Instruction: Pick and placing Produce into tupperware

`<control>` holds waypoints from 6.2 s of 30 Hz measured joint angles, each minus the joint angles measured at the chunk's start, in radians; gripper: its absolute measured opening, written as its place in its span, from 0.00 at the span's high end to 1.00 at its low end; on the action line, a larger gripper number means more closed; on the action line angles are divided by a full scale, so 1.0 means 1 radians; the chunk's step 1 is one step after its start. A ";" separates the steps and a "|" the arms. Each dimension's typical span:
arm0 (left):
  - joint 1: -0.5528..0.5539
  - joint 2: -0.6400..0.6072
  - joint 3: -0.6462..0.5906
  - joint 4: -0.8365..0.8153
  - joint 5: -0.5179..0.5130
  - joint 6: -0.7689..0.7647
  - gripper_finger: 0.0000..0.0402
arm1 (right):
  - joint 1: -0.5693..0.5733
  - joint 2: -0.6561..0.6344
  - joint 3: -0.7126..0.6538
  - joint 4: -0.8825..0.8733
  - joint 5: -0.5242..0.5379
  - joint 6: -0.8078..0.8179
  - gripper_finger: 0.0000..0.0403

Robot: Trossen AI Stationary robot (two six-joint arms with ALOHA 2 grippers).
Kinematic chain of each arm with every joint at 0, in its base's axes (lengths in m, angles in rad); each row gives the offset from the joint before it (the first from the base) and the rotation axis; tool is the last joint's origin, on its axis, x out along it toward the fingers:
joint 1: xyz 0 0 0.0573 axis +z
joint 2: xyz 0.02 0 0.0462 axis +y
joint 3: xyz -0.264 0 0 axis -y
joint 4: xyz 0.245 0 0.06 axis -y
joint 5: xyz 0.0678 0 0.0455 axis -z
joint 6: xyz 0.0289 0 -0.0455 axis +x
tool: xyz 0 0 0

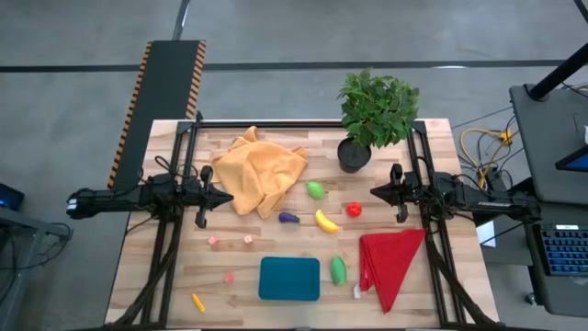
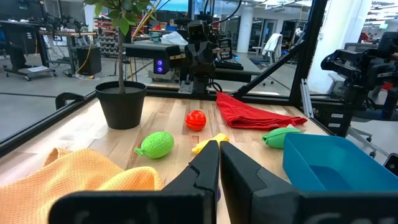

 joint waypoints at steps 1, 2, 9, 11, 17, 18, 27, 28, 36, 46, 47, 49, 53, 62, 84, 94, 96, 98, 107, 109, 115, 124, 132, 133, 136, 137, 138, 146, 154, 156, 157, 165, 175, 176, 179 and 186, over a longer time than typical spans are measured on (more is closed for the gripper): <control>0.000 0.000 0.000 0.000 0.000 0.000 1.00 | 0.000 0.000 0.000 0.000 0.000 0.000 0.98; 0.000 0.000 0.000 0.000 0.000 0.000 1.00 | 0.000 0.000 0.000 0.000 0.000 0.000 0.98; 0.000 0.000 0.000 0.000 0.000 0.000 1.00 | 0.000 0.000 0.000 0.000 0.000 0.000 0.98; 0.000 0.000 0.000 0.000 0.000 0.000 1.00 | 0.000 0.000 0.000 0.000 0.000 0.000 0.98; 0.000 0.000 0.000 0.000 0.000 0.000 1.00 | 0.000 0.000 0.000 0.000 0.000 0.000 0.98; 0.000 0.000 0.000 0.000 0.000 0.000 1.00 | 0.000 0.000 0.000 0.000 0.000 0.000 0.98; 0.000 0.000 0.000 0.000 0.000 0.000 1.00 | 0.000 0.000 0.000 0.000 0.000 0.000 0.98; 0.000 0.000 0.000 0.000 0.000 0.000 1.00 | 0.000 0.000 0.000 0.000 0.000 0.000 0.98; 0.000 0.000 0.000 0.000 0.000 0.000 1.00 | 0.000 0.000 0.000 0.000 0.000 0.000 0.98; 0.000 0.000 0.000 0.000 0.000 0.000 1.00 | 0.000 0.000 0.000 0.000 0.000 0.000 0.98; 0.000 0.000 0.000 0.000 0.000 0.000 1.00 | 0.000 0.000 0.000 0.000 0.000 0.000 0.98; 0.000 0.000 0.000 0.000 0.000 0.000 1.00 | 0.000 0.000 0.000 0.000 0.000 0.000 0.98; 0.000 0.000 0.000 0.000 0.000 0.000 1.00 | 0.000 0.000 0.000 0.000 0.000 0.000 0.98; 0.000 0.000 0.000 0.013 -0.001 0.000 1.00 | 0.000 0.000 0.000 0.000 0.000 -0.013 0.98; 0.000 0.000 0.000 0.039 0.000 -0.002 1.00 | 0.000 0.000 0.000 0.000 0.000 -0.124 0.98; 0.000 0.002 0.000 0.054 -0.001 0.000 1.00 | 0.000 0.000 0.000 0.005 0.000 -0.124 0.98; 0.000 0.002 0.000 0.064 -0.021 0.002 1.00 | 0.000 0.000 0.000 0.005 0.000 -0.124 0.98; 0.000 0.002 0.000 0.066 -0.034 0.002 1.00 | 0.000 0.000 0.000 0.006 0.000 -0.124 0.98; 0.000 0.000 0.000 0.145 -0.033 0.003 1.00 | 0.000 0.000 0.000 0.100 -0.009 -0.124 0.98; 0.000 0.000 0.000 0.192 -0.033 0.026 1.00 | 0.000 0.000 0.000 0.158 -0.032 -0.124 0.97; 0.000 0.000 0.000 0.284 -0.032 0.082 1.00 | 0.001 0.002 0.018 0.226 -0.093 -0.100 0.84; 0.000 0.014 0.000 0.282 -0.033 0.081 1.00 | 0.045 0.097 0.137 0.226 -0.176 -0.141 0.49; 0.000 0.053 0.000 0.280 -0.043 0.079 1.00 | 0.091 0.339 0.323 0.067 -0.172 -0.125 0.37; 0.000 0.058 0.000 0.281 -0.043 0.079 1.00 | 0.091 0.368 0.352 0.016 -0.171 -0.131 0.37; 0.000 0.072 0.000 0.279 -0.043 0.079 1.00 | 0.090 0.463 0.446 -0.135 -0.168 -0.157 0.38; 0.000 0.076 0.000 0.280 -0.043 0.079 1.00 | 0.091 0.499 0.474 -0.166 -0.168 -0.165 0.38; 0.000 0.080 0.000 0.280 -0.043 0.079 1.00 | 0.093 0.533 0.499 -0.188 -0.168 -0.166 0.39; 0.000 0.089 0.000 0.280 -0.045 0.079 1.00 | 0.138 0.807 0.722 -0.449 -0.095 -0.159 0.39; 0.000 0.091 0.000 0.281 -0.047 0.079 1.00 | 0.167 1.021 0.887 -0.765 0.089 -0.042 0.40; 0.000 0.090 0.000 0.280 -0.047 0.079 1.00 | 0.176 1.066 0.907 -0.801 0.095 -0.018 0.40; 0.000 0.089 0.000 0.281 -0.047 0.079 1.00 | 0.181 1.085 0.916 -0.812 0.095 -0.007 0.40; 0.000 0.090 0.000 0.280 -0.047 0.079 1.00 | 0.254 1.217 0.956 -0.912 0.221 0.106 0.40; 0.000 0.091 0.000 0.280 -0.047 0.080 1.00 | 0.436 1.247 0.912 -0.946 0.377 0.272 0.40; 0.000 0.091 0.000 0.280 -0.047 0.083 1.00 | 0.444 1.247 0.899 -0.928 0.399 0.276 0.40; 0.000 0.090 0.000 0.280 -0.047 0.086 1.00 | 0.450 1.248 0.853 -0.827 0.416 0.275 0.40; 0.000 0.090 0.000 0.280 -0.047 0.087 1.00 | 0.445 1.249 0.771 -0.702 0.463 0.255 0.40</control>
